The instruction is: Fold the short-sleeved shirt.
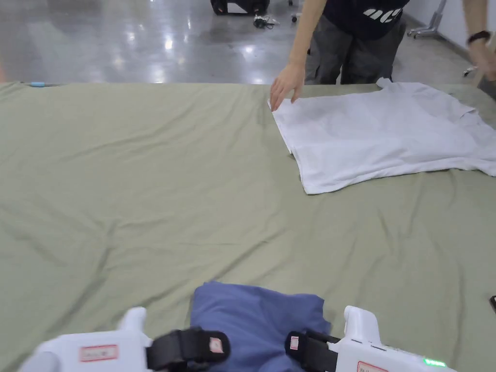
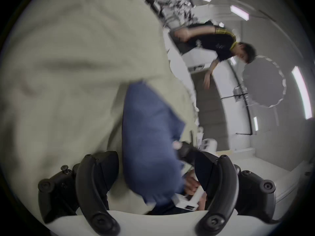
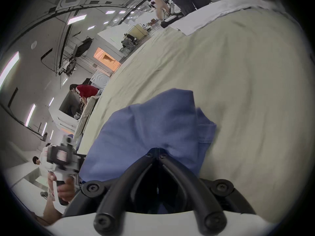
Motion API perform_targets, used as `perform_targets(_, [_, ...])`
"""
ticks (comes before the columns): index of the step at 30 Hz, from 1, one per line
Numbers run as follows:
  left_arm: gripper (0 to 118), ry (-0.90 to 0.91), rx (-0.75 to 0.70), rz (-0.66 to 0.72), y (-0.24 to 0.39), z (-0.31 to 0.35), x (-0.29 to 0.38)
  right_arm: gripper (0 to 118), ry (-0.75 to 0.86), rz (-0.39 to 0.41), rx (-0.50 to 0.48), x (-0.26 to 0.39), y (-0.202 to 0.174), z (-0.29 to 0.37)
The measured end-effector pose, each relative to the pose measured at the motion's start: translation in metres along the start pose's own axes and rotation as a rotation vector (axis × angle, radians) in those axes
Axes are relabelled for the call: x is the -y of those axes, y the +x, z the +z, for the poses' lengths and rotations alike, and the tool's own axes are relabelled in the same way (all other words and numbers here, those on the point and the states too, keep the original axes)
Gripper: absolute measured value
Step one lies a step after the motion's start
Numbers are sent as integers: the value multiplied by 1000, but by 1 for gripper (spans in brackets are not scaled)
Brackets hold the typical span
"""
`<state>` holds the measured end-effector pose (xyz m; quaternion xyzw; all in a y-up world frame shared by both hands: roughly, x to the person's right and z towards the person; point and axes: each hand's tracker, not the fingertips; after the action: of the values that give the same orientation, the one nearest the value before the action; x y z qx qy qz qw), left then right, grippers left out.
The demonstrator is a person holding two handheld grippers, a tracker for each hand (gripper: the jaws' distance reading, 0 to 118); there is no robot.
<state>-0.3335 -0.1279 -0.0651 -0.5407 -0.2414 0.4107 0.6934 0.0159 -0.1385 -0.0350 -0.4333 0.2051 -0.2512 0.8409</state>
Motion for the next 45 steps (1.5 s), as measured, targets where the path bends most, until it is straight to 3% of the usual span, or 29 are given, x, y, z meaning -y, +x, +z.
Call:
perform_targets(3, [90, 85, 161, 72, 1, -10, -14, 1, 3, 39, 7, 3, 1, -2])
perform_targets(4, [75, 65, 155, 115, 10, -15, -14, 1, 6, 41, 6, 3, 1, -2])
perform_targets(5, [25, 86, 130, 99, 12, -15, -15, 1, 10, 41, 1, 3, 2, -2])
perform_targets(7, [23, 92, -47, 17, 19, -22, -15, 1, 20, 35, -17, 4, -2, 2])
perform_targets(9, [23, 73, 19, 7, 22, -12, -20, 1, 26, 39, -16, 3, -7, 6])
perform_targets(12, [23, 105, -51, -112, 34, 18, -27, 1, 55, 68, -18, 0, -21, 17])
perform_targets(17, [23, 200, -117, -172, 10, 116, -63, 1, 79, 109, 0, -3, -48, 26])
perform_targets(28, [23, 262, -431, -96, -157, 354, -131, 1, 26, 208, 29, 16, -111, -7])
perform_targets(33, [25, 301, -417, 37, -251, 435, -143, 1, -3, 237, 21, 21, -134, -19])
perform_targets(36, [38, 340, -409, -4, -253, 430, -140, 1, -14, 259, 32, 23, -141, -24])
perform_targets(37, [48, 359, -453, -52, -246, 427, -139, 1, -11, 262, 36, 23, -143, -23])
perform_targets(39, [81, 355, -517, -118, -230, 430, -136, 1, -7, 263, 35, 24, -146, -21])
perform_targets(40, [90, 333, -544, -127, -209, 420, -122, 1, -5, 266, 38, 25, -147, -19])
perform_targets(42, [91, 307, -655, -117, -190, 437, -118, 1, 10, 277, 51, 21, -141, -11])
perform_targets(45, [91, 431, -771, -209, -144, 458, -94, 1, 47, 280, 43, 17, -135, 12])
